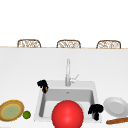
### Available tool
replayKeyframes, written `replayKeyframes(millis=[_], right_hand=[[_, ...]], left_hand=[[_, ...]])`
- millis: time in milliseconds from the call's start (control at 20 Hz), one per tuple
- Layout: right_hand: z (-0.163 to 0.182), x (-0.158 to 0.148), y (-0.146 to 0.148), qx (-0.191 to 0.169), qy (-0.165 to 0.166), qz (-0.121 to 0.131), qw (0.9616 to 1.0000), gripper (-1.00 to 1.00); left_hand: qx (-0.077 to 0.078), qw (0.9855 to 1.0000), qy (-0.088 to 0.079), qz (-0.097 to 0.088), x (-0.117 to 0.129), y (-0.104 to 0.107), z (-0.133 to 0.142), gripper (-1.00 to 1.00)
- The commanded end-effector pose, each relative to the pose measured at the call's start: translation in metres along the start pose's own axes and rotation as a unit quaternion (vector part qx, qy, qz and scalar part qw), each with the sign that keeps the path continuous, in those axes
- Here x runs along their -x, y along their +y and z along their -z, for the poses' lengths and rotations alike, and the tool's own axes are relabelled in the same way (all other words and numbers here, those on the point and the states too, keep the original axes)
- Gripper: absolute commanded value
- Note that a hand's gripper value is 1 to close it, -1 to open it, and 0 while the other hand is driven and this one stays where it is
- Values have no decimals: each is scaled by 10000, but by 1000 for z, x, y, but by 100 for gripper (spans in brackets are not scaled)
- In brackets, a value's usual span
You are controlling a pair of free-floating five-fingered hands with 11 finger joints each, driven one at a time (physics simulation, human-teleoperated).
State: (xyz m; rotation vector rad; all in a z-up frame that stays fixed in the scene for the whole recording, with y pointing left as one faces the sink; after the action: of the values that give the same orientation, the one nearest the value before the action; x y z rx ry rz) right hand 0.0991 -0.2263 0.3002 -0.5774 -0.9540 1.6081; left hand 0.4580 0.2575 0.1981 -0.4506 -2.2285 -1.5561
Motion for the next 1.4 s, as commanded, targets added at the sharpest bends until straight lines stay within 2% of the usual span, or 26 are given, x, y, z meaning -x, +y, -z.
replayKeyframes(millis=[0, 350, 1150, 1350], right_hand=[[0, 0, 0, 0, 0, 0, 10000, 0], [0, 0, 0, 0, 0, 0, 10000, 0], [0, 0, 0, 0, 0, 0, 10000, 0], [0, 0, 0, 0, 0, 0, 10000, 0]], left_hand=[[120, 9999, 54, 44, -3, -12, 27, 100], [172, 9998, 103, 28, -9, -39, 75, 100], [176, 9997, 180, 75, -18, -113, 177, 100], [122, 9996, 237, 73, -17, -136, 197, 100]])
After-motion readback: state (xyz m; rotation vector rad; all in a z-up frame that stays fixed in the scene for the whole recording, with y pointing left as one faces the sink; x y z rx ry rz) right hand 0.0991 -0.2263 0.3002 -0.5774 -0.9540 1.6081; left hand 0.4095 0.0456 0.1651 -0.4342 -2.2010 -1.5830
